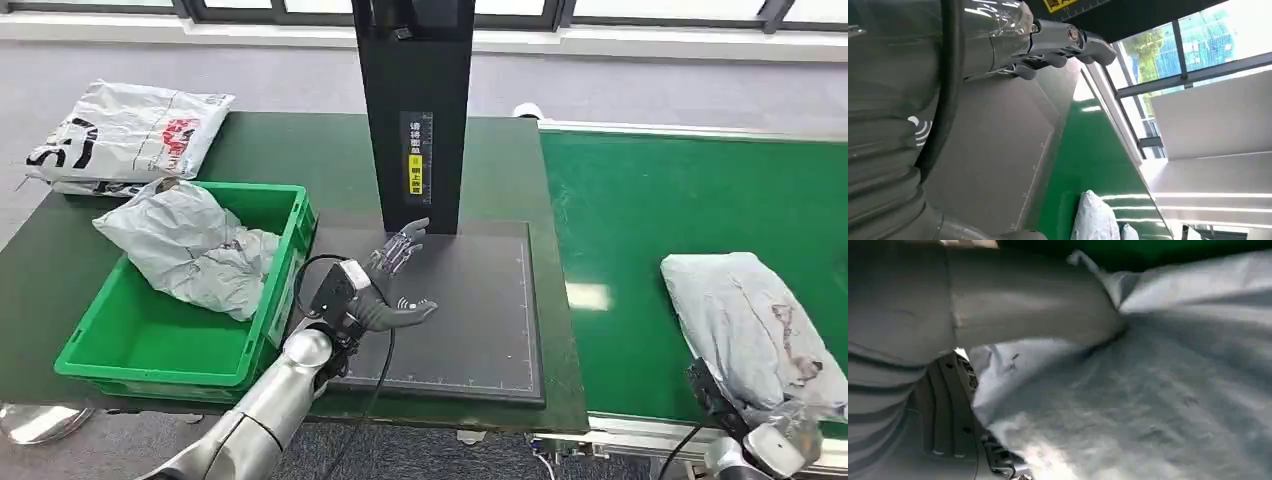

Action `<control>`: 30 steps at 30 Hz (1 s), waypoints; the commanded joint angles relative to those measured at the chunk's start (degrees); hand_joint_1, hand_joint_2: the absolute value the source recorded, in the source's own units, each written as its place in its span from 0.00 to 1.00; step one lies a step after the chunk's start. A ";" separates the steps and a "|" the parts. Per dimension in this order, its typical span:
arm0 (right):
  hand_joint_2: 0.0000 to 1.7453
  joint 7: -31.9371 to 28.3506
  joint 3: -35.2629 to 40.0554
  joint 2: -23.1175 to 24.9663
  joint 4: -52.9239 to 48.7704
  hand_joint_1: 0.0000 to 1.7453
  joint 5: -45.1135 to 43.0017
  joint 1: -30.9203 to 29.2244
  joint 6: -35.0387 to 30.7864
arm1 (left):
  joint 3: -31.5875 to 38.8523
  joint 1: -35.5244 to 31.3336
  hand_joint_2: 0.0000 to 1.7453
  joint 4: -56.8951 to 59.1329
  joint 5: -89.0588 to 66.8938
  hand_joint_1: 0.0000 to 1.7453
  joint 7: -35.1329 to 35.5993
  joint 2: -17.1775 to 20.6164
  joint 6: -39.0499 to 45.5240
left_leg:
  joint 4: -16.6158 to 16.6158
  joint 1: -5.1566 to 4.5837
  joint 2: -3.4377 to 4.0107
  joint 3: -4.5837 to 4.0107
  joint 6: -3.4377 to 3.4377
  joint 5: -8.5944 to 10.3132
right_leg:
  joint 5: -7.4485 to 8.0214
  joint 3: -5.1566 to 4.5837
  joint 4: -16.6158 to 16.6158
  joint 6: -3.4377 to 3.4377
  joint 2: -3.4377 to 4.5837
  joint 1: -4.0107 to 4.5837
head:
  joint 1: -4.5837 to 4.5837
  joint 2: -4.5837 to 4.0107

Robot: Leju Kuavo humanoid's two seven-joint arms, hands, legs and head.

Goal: Moved the parcel from conveyor to table for the left to box.

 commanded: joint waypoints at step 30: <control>1.00 -41.81 18.84 12.52 -47.28 1.00 -37.59 -3.01 -23.52 | 7.22 -6.15 1.00 7.54 -1.53 0.00 1.93 -1.39 21.97 | -0.01 -0.06 -0.08 -0.52 -0.10 0.27 | 0.13 -0.59 0.16 -0.05 -0.04 -0.05 | 0.00 0.00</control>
